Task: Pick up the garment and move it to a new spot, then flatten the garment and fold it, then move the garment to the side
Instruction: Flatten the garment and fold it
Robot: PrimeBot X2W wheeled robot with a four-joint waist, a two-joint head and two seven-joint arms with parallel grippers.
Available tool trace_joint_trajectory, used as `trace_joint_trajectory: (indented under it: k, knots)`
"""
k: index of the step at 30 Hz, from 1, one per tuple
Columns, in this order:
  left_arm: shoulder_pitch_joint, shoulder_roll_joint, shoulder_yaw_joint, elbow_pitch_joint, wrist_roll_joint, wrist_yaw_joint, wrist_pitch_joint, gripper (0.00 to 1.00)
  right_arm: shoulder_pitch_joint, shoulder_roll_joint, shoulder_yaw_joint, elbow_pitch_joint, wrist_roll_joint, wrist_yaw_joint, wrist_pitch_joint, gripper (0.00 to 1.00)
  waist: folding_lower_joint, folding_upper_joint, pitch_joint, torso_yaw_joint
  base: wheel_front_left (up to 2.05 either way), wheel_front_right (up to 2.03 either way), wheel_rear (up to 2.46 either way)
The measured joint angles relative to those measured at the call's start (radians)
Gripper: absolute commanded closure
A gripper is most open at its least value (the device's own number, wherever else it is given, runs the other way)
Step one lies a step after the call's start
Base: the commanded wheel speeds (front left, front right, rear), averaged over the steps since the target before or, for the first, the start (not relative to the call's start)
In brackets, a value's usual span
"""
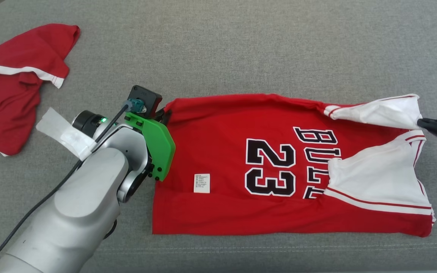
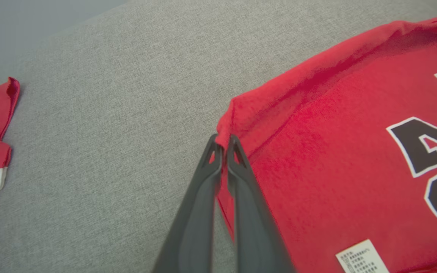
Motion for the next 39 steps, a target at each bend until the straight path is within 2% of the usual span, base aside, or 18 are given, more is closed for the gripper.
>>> trace_joint_trajectory:
  k: [18,34,35,36,37,38,39]
  knots:
    - [0.103,0.023,-0.020,0.019,-0.013,0.010,-0.053,1.00,0.099,0.043,-0.017,-0.028,0.010,0.000,0.046,1.00,0.0000,0.0000,-0.082,-0.031,0.00,0.00,0.00]
    - [0.183,0.030,-0.016,0.099,-0.060,0.012,-0.089,1.00,0.175,0.094,-0.021,-0.052,0.023,0.000,0.088,1.00,0.0000,0.0000,-0.151,-0.058,0.00,0.00,0.00]
    - [0.185,0.029,-0.018,0.104,-0.061,0.010,-0.089,0.93,0.176,0.096,-0.019,-0.051,0.024,0.000,0.088,1.00,0.0000,0.0000,-0.151,-0.059,0.00,0.00,0.00]
    - [0.187,0.027,-0.020,0.109,-0.062,0.009,-0.089,0.67,0.177,0.099,-0.018,-0.048,0.027,0.000,0.089,1.00,0.0000,0.0000,-0.151,-0.059,0.00,0.00,0.00]
    - [0.188,0.027,-0.022,0.113,-0.062,0.008,-0.087,0.23,0.180,0.101,-0.015,-0.047,0.029,0.000,0.094,1.00,0.0000,0.0000,-0.151,-0.058,0.00,0.00,0.00]
    - [0.190,0.026,-0.023,0.118,-0.063,0.007,-0.086,0.00,0.185,0.102,-0.012,-0.045,0.030,0.000,0.097,1.00,0.0000,0.0000,-0.152,-0.057,0.00,0.00,0.00]
    - [0.192,0.026,-0.023,0.122,-0.064,0.007,-0.086,0.00,0.191,0.103,-0.011,-0.043,0.032,0.000,0.099,1.00,0.0000,0.0000,-0.152,-0.056,0.00,0.00,0.00]
